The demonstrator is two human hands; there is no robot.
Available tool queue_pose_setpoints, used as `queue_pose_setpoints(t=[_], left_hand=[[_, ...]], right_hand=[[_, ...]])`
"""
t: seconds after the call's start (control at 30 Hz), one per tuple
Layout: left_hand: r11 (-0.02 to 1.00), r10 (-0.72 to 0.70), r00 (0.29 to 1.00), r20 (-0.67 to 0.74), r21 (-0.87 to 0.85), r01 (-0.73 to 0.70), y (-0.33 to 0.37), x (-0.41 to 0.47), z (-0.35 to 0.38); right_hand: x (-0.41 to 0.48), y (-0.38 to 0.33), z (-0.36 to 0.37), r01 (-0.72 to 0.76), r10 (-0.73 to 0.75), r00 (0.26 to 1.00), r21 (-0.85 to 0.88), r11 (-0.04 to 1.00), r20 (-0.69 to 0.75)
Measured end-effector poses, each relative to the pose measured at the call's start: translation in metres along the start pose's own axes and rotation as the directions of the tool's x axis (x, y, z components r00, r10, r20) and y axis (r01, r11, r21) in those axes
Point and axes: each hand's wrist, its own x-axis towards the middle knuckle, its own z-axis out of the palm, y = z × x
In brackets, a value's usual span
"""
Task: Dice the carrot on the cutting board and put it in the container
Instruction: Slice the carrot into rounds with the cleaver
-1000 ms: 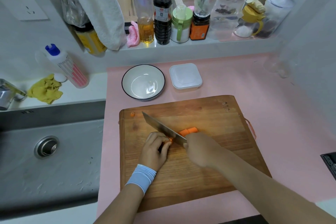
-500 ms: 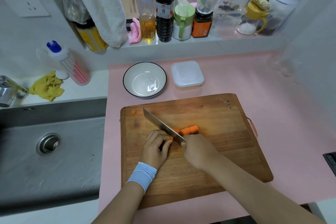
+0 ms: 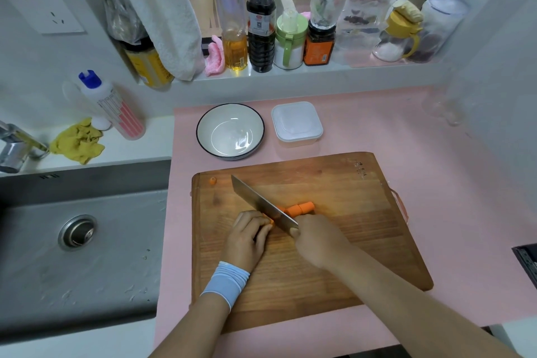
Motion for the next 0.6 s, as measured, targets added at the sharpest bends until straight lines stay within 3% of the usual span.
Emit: queue_pose_setpoints(t=[0.3,0.6], left_hand=[[1.0,-0.005,1.0,-0.006,-0.01,0.005,-0.002,0.0,0.001],[1.0,-0.014,1.0,0.007,-0.022,0.014,-0.003,0.0,0.001]], right_hand=[[-0.014,-0.01,-0.012,0.058,-0.059,0.994,-0.008,0.998,-0.089],[-0.027,-0.013,-0.011,0.05,-0.057,0.995,-0.078,0.996,-0.084]])
